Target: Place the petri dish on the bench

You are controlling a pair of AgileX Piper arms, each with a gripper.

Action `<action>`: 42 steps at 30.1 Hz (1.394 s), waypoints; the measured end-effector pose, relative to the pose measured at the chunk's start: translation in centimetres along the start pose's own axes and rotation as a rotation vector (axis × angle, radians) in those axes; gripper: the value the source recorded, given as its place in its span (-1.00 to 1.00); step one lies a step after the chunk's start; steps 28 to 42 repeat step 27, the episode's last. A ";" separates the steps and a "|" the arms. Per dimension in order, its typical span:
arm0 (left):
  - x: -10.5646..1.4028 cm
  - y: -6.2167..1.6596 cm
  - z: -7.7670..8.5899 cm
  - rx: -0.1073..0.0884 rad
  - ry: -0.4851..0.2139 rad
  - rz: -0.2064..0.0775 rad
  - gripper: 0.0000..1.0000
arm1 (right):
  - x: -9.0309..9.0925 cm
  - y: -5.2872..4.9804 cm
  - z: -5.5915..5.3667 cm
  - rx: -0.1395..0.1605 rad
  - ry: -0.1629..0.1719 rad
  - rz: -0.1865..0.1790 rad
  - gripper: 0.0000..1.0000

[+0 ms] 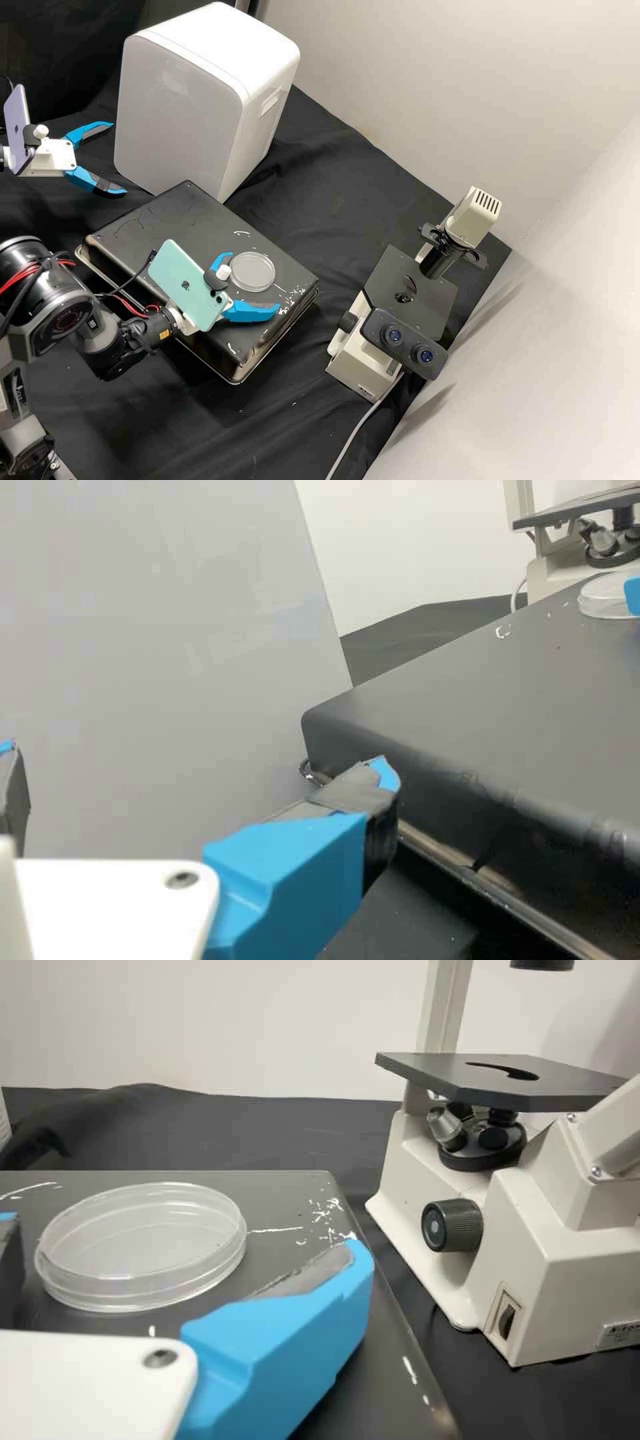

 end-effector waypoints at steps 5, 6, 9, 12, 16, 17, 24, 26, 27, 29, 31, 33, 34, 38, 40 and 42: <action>0.0 0.00 0.0 0.000 0.000 0.000 1.00 | -0.5 0.1 0.1 0.031 -0.001 -0.001 1.00; 0.0 0.00 0.0 0.000 0.000 0.000 1.00 | -0.6 0.1 0.1 0.036 0.000 0.000 1.00; 0.0 0.00 0.0 0.000 0.000 0.000 1.00 | -0.8 0.2 0.0 0.034 0.005 0.001 1.00; 0.0 0.00 -0.2 -0.006 0.017 0.000 1.00 | -0.8 0.2 -0.1 0.034 0.008 0.004 1.00; 0.0 0.03 -0.4 -0.002 0.063 0.002 1.00 | -0.8 0.2 -0.1 0.034 0.008 0.004 1.00; 0.0 0.07 -0.4 -0.005 0.072 0.007 1.00 | -0.8 0.2 -0.1 0.034 0.008 0.004 1.00; -0.2 0.99 -0.7 -0.022 0.112 0.115 1.00 | -0.8 0.2 -0.1 0.034 0.008 0.004 1.00; -0.2 1.09 -0.7 -0.038 0.114 0.126 1.00 | -0.8 0.2 -0.1 0.034 0.008 0.004 1.00; -0.2 1.09 -0.7 -0.047 0.113 0.127 1.00 | -0.8 0.2 -0.1 0.034 0.008 0.004 1.00; -0.2 1.09 -0.7 -0.047 0.113 0.127 1.00 | -0.8 0.2 -0.1 0.034 0.008 0.004 1.00; -0.2 1.09 -0.7 -0.047 0.113 0.127 1.00 | -0.8 0.2 -0.1 0.034 0.008 0.004 1.00; -0.2 1.09 -0.7 -0.047 0.113 0.127 1.00 | -0.8 0.2 -0.1 0.034 0.008 0.004 1.00; -0.2 1.09 -0.7 -0.047 0.113 0.127 1.00 | -0.8 0.2 -0.1 0.034 0.008 0.004 1.00; -0.2 1.09 -0.7 -0.047 0.113 0.127 1.00 | -0.8 0.2 -0.1 0.034 0.008 0.004 1.00; -0.2 1.09 -0.7 -0.047 0.113 0.127 1.00 | -0.8 0.2 -0.1 0.034 0.008 0.004 1.00; -0.2 1.09 -0.7 -0.047 0.113 0.127 1.00 | -0.8 0.2 -0.1 0.034 0.008 0.004 1.00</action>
